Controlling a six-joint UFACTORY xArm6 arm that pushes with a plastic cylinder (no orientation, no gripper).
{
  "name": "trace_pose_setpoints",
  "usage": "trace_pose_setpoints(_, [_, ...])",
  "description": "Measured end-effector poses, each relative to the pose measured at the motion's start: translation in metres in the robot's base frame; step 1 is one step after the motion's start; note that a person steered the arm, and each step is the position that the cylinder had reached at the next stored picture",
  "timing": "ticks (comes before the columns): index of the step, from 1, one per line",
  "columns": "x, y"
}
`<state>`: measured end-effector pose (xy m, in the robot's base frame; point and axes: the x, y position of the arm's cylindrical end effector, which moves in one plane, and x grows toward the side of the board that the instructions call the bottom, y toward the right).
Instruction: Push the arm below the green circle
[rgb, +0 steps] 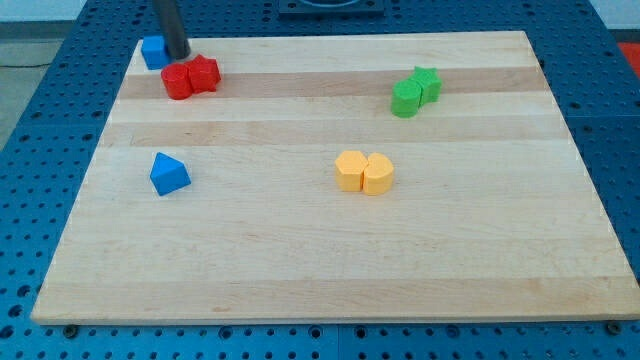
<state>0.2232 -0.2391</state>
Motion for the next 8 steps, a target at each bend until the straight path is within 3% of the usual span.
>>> trace_pose_setpoints(3, [0.001,0.031])
trace_pose_setpoints(5, [0.024,0.163])
trace_pose_setpoints(6, [0.060,0.220])
trace_pose_setpoints(8, [0.116,0.289])
